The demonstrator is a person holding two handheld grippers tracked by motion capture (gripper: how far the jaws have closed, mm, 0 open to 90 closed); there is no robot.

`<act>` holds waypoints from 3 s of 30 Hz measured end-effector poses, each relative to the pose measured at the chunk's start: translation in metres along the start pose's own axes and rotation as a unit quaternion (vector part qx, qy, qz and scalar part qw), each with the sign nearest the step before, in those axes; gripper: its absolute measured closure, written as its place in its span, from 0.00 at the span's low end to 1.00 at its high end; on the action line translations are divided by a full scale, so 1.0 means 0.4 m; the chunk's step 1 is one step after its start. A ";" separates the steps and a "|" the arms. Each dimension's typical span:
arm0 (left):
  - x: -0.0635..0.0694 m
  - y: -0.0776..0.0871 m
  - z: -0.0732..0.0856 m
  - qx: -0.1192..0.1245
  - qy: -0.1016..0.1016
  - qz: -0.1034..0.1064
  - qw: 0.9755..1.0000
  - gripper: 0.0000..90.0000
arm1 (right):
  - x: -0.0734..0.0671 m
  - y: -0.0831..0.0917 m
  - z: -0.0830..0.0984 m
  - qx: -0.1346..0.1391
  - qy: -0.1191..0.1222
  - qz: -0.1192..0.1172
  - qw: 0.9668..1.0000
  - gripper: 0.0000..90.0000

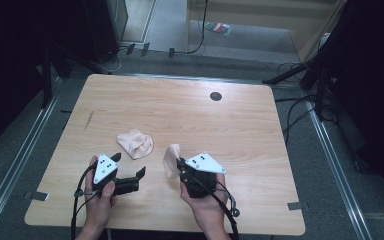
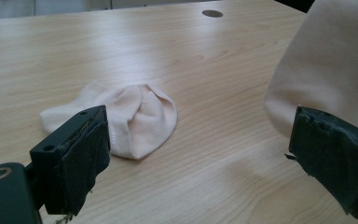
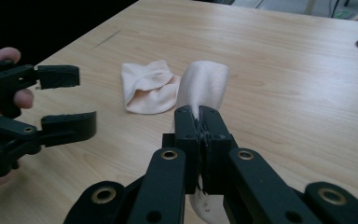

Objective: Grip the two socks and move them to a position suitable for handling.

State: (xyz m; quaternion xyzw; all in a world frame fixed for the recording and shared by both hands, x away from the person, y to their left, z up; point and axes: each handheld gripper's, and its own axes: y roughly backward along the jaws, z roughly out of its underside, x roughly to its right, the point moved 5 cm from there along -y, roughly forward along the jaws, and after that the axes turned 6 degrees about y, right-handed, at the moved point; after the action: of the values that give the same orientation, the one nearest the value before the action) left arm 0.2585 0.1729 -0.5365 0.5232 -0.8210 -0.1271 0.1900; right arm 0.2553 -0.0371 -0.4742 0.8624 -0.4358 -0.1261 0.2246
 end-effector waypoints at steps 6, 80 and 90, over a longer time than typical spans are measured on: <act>0.012 0.002 0.018 -0.009 -0.002 0.014 1.000 0.06 | -0.044 -0.027 0.036 -0.015 0.003 -0.024 1.000 0.99; 0.050 -0.085 0.091 -0.144 0.014 0.073 0.987 1.00 | 0.026 -0.066 0.140 0.005 0.101 0.037 0.994 1.00; 0.032 -0.086 0.092 -0.148 0.020 0.068 0.987 1.00 | -0.082 -0.108 0.193 -0.036 0.163 -0.098 0.981 0.90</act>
State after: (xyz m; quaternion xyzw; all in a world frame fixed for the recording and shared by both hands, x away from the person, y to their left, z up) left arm 0.2651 0.1470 -0.5812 0.4350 -0.8229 -0.2232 0.2896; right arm 0.2341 -0.0096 -0.5620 0.9015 -0.3015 -0.0205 0.3099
